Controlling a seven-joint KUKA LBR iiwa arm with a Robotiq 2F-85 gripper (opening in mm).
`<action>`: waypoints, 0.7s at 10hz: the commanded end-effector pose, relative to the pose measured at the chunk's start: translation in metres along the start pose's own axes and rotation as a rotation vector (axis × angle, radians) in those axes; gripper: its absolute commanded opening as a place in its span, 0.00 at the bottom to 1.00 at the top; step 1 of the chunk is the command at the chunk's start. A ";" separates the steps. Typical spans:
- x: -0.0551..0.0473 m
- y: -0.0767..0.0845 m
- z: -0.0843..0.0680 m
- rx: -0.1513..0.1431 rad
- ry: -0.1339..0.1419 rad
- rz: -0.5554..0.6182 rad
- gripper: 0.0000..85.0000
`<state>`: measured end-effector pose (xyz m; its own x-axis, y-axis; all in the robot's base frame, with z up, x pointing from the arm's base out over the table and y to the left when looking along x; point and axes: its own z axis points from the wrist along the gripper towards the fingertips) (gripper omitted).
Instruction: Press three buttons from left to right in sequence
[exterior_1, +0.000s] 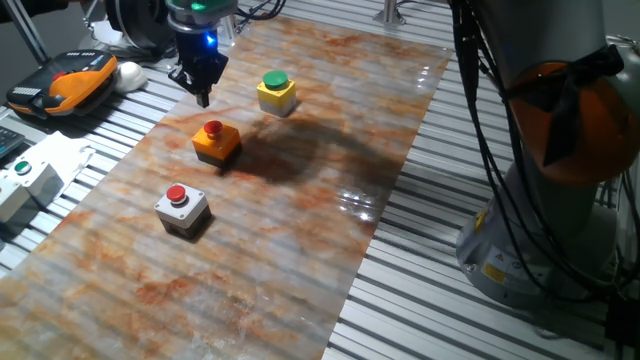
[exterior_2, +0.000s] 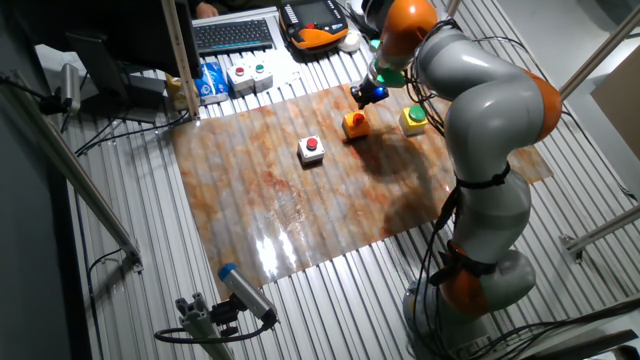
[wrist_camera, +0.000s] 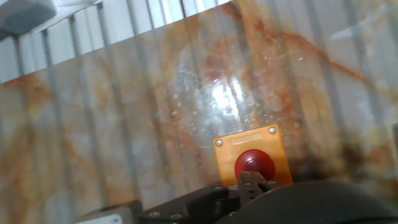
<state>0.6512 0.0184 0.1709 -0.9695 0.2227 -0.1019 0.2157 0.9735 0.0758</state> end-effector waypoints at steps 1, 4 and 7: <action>0.000 0.000 0.000 0.058 -0.020 0.001 0.00; 0.000 0.000 0.000 0.039 -0.009 0.003 0.00; 0.000 -0.001 0.001 0.029 -0.001 0.007 0.00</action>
<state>0.6521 0.0176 0.1693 -0.9678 0.2294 -0.1035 0.2255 0.9731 0.0477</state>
